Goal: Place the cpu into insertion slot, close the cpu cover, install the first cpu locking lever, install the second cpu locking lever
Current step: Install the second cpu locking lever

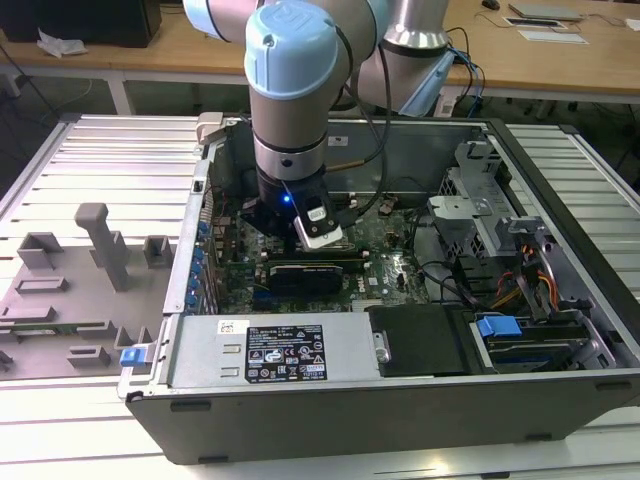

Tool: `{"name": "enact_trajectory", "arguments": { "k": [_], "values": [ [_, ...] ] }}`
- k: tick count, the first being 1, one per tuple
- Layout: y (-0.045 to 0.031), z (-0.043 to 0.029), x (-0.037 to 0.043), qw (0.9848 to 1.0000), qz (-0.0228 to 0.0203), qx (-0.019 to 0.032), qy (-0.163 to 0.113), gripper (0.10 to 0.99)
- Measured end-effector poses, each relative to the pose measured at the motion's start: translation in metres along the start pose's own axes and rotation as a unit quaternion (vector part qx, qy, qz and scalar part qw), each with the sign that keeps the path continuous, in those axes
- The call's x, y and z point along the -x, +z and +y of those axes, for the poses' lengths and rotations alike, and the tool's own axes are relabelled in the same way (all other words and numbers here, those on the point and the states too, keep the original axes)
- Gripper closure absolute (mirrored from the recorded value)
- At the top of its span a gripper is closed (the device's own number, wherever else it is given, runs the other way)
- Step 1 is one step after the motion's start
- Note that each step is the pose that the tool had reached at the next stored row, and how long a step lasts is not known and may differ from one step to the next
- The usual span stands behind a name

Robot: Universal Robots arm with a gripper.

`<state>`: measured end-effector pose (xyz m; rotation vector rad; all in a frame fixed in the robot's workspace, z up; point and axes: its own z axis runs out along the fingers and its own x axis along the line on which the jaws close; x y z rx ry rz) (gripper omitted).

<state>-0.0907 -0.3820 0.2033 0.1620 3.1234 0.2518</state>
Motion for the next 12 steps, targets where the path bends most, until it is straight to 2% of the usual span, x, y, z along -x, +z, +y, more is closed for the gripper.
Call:
{"name": "enact_trajectory", "arguments": {
  "k": [5,12],
  "values": [
    [0.0020,0.0020,-0.0002,1.0000,0.0003,0.0042,0.000,0.980],
    [0.0043,0.0024,-0.0003,1.0000,0.0004,0.0043,0.000,0.980]
  ]
}}
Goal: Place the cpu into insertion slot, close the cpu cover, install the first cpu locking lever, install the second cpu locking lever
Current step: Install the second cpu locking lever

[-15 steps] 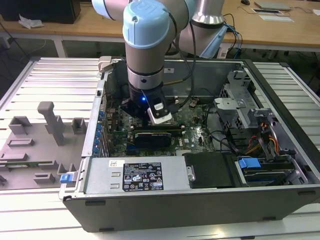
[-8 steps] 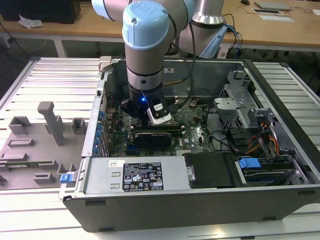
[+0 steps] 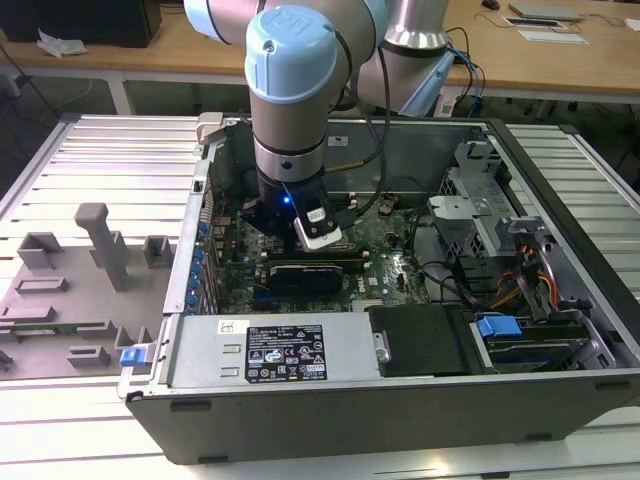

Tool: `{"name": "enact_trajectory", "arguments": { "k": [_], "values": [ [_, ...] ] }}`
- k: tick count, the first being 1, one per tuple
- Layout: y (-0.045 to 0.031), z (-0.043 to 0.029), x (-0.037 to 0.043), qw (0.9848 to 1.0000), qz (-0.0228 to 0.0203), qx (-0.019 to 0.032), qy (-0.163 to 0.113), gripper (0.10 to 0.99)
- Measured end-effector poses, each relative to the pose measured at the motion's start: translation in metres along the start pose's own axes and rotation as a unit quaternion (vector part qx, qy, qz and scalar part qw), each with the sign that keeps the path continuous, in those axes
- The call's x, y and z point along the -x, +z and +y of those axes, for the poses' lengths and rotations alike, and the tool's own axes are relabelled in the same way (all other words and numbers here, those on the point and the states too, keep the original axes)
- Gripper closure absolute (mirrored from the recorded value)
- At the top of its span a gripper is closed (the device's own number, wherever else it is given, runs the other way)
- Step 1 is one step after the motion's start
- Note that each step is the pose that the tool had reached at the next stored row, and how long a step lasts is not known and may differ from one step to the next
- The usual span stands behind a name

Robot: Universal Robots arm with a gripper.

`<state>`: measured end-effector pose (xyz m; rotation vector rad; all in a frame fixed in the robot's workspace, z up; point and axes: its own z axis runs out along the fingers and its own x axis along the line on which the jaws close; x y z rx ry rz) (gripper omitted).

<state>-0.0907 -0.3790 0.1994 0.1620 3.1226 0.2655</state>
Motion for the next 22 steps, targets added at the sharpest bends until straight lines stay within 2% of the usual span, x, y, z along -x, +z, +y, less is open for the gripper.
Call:
{"name": "enact_trajectory", "arguments": {
  "k": [2,7,10,11,13,14,15,16,18,20,22],
  "values": [
    [-0.0014,0.0003,0.0000,1.0000,-0.0001,0.0001,0.000,0.980],
    [-0.0190,0.0032,-0.0001,1.0000,-0.0002,0.0000,0.000,0.980],
    [-0.0345,0.0059,-0.0002,1.0000,-0.0013,0.0001,0.000,0.980],
    [-0.0363,0.0062,-0.0003,1.0000,-0.0021,0.0002,0.000,0.980],
    [-0.0365,0.0062,-0.0002,0.9999,-0.0162,0.0013,-0.003,0.980],
    [-0.0365,0.0063,-0.0002,0.9996,-0.0295,-0.0019,-0.005,0.980],
    [-0.0365,0.0065,-0.0002,0.9991,-0.0393,-0.0138,-0.007,0.980],
    [-0.0361,0.0092,0.0002,0.9988,-0.0405,-0.0268,-0.008,0.980],
    [-0.0355,0.0121,0.0022,0.9987,-0.0406,-0.0281,-0.008,0.980],
    [-0.0352,0.0141,0.0076,0.9987,-0.0406,-0.0281,-0.008,0.980],
    [-0.0350,0.0161,0.0206,0.9988,-0.0405,-0.0282,-0.008,0.980]
  ]
}}
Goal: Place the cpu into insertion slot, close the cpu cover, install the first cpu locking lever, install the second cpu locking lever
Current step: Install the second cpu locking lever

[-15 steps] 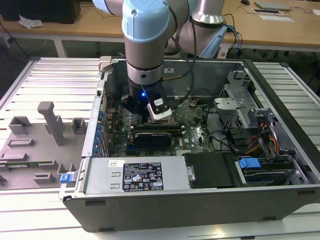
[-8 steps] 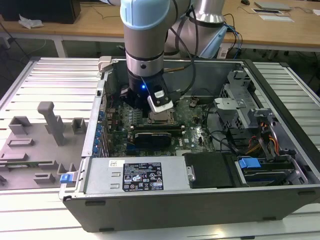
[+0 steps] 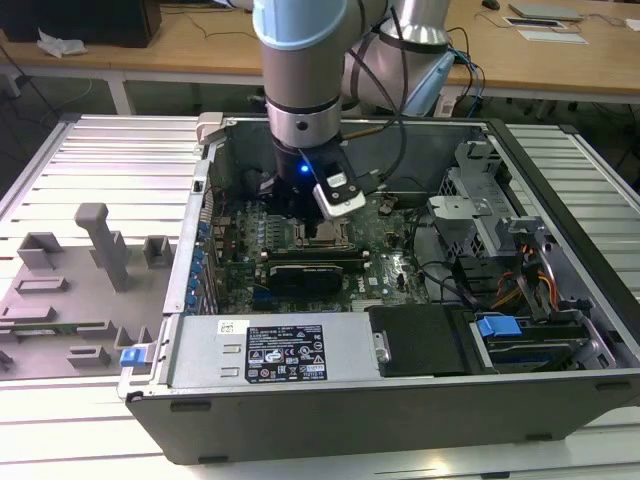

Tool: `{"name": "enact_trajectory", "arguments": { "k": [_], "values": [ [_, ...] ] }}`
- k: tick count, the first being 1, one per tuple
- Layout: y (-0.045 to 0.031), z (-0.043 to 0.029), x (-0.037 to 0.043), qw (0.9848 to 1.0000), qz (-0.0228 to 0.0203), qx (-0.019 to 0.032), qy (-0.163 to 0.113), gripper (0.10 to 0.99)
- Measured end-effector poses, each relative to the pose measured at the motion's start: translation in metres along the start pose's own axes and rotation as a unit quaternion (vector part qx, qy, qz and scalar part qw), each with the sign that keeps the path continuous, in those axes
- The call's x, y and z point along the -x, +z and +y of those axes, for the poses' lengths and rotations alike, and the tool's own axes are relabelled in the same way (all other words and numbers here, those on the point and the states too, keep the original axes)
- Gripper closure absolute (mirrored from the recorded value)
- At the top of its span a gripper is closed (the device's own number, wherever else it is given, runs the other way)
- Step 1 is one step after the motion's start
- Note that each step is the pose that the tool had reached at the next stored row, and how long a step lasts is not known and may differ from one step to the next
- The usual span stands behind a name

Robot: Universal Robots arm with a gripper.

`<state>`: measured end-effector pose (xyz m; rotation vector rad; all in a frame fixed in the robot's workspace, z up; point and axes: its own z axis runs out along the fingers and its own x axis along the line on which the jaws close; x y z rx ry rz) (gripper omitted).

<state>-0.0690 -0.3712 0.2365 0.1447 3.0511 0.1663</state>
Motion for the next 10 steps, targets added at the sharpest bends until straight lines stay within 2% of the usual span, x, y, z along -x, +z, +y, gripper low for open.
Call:
{"name": "enact_trajectory", "arguments": {
  "k": [2,5,6,7,8,10],
  "values": [
    [0.0010,0.0028,0.0086,1.0000,0.0002,-0.0001,0.000,0.980],
    [0.0026,0.0172,0.0085,1.0000,-0.0001,-0.0034,0.000,0.980],
    [0.0031,0.0209,0.0084,1.0000,-0.0003,-0.0064,-0.001,0.980],
    [0.0037,0.0265,0.0090,0.9999,-0.0005,-0.0169,-0.001,0.980],
    [0.0040,0.0283,0.0098,0.9998,-0.0003,-0.0218,-0.002,0.980],
    [0.0042,0.0290,0.0107,0.9997,-0.0003,-0.0233,-0.002,0.980]
  ]
}}
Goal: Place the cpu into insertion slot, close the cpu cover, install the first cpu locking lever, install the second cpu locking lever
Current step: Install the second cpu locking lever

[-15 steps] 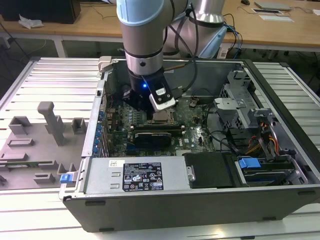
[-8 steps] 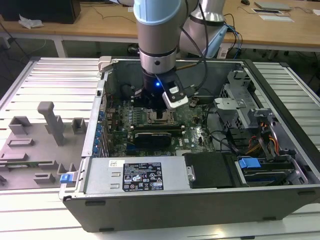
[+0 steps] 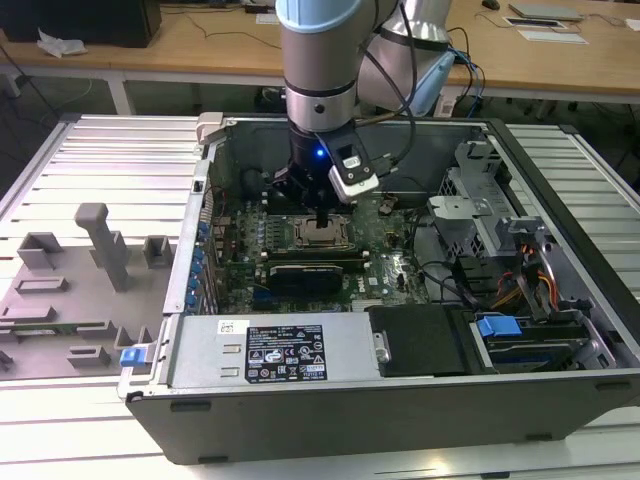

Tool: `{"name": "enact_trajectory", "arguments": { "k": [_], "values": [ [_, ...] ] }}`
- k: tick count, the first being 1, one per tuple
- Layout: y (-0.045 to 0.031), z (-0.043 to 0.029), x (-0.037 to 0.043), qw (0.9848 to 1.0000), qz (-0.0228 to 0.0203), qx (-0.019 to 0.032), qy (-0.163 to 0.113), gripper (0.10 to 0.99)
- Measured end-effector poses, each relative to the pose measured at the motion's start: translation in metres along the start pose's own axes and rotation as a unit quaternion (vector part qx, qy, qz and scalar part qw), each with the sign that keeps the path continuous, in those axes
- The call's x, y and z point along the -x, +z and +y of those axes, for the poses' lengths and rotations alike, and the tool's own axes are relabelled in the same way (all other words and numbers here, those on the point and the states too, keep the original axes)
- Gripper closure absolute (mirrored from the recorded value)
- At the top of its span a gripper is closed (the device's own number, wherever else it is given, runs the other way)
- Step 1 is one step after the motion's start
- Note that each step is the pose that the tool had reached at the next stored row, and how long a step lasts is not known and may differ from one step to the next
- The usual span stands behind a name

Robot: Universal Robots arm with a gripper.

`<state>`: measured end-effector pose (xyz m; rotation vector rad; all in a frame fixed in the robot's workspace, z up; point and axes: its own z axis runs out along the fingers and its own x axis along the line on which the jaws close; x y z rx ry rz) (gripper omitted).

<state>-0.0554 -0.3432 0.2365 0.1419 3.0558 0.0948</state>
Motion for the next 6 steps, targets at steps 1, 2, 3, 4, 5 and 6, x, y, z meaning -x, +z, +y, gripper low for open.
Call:
{"name": "enact_trajectory", "arguments": {
  "k": [1,2,3,4,5,6],
  "values": [
    [0.0000,0.0000,0.0000,1.0000,0.0000,0.0000,0.000,0.980],
    [0.0000,0.0000,0.0001,1.0000,0.0000,-0.0001,0.000,0.980],
    [0.0000,0.0001,0.0002,1.0000,0.0000,0.0000,0.000,0.980],
    [0.0000,0.0001,0.0002,1.0000,0.0000,0.0000,0.000,0.980],
    [0.0000,0.0001,0.0003,1.0000,0.0000,0.0000,0.000,0.980],
    [0.0000,0.0001,0.0003,1.0000,0.0001,0.0000,0.000,0.980]
  ]
}}
